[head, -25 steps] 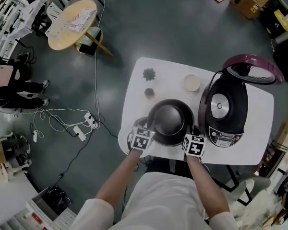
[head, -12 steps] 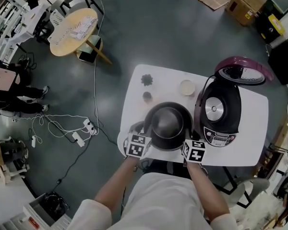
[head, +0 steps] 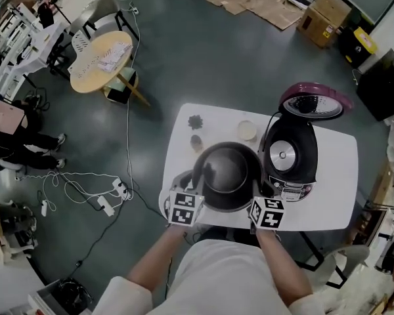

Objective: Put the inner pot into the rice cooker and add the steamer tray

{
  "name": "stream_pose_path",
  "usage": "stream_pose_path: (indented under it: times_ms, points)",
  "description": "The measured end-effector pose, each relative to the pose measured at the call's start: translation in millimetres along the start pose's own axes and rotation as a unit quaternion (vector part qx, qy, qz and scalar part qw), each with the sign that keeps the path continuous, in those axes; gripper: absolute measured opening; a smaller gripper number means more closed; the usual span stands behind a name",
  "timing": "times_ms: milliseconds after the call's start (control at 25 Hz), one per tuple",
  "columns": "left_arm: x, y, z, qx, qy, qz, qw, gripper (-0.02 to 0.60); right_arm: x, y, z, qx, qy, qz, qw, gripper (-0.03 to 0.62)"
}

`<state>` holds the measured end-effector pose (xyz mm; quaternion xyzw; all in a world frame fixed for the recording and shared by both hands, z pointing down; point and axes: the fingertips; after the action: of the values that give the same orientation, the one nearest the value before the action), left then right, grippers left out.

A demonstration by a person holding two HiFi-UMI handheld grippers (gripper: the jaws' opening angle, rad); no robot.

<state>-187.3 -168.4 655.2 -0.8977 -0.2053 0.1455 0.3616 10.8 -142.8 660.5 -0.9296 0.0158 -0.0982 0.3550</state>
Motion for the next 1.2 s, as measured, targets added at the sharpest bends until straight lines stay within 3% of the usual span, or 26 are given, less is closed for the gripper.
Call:
stream_pose_path:
  times_ms: [560, 1200]
  points:
    - [68, 97, 4, 0.071, -0.02, -0.043, 0.9964, 0.092, 68, 62, 60, 0.069, -0.031, -0.014, 0.997, 0.057]
    - [172, 158, -48, 0.076, -0.047, -0.068, 0.9936, 0.097, 189, 93, 92, 0.083, -0.057, -0.018, 0.995, 0.057]
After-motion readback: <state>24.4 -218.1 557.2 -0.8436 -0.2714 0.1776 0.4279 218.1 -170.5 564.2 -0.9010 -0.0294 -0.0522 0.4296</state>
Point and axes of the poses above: the fingertips, and each gripper's own axes: z backward along the fingers, x to its right, y out of its top, and after that the axes turned 3 degrees about -x, right-handed
